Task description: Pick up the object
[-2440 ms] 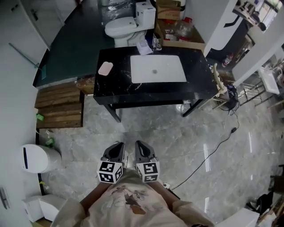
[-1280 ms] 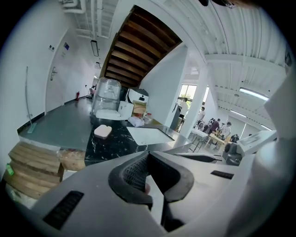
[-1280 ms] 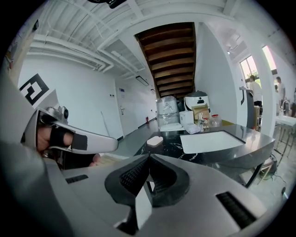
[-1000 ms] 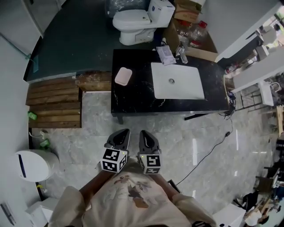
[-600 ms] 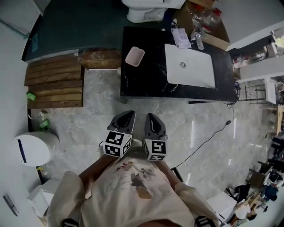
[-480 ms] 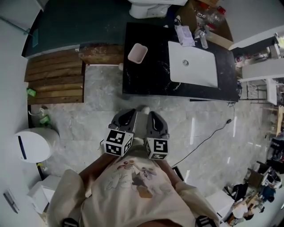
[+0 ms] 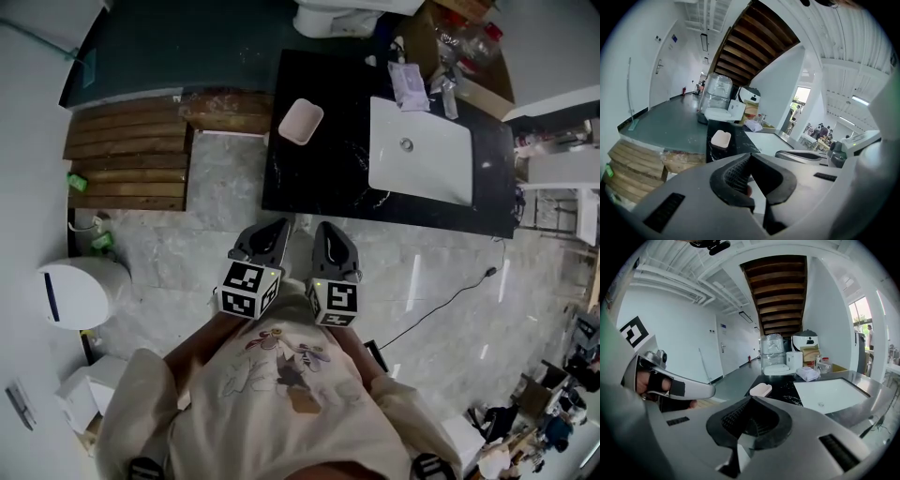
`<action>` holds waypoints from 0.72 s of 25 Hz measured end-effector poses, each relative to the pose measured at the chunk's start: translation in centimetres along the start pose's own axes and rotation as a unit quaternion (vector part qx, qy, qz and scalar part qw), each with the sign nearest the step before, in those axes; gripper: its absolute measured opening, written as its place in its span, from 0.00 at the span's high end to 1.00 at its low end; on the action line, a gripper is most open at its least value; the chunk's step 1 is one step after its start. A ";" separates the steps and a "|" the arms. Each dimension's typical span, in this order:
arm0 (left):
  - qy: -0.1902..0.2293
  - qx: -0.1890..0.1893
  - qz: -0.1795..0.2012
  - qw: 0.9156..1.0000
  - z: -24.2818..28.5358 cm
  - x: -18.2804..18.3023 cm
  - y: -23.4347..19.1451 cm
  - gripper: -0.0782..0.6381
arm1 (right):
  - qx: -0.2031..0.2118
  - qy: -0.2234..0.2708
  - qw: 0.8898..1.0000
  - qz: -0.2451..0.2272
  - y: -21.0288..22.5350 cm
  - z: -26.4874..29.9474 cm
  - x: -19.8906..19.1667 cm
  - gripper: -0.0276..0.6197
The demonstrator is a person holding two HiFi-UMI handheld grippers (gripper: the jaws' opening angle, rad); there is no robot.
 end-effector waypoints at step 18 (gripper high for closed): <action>-0.039 0.076 0.006 0.996 10.5 6.8 -5.9 0.87 | 0.074 -0.010 0.997 -0.005 5.4 13.3 6.7 0.93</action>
Point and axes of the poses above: the fingertips, and each gripper's own axes: z forward along the fingers, y to its right, x out of its top, the point moved 5 cm from there along -z, backward along the fingers, and after that the axes turned 13 degrees about -x, right-handed, at the moved point
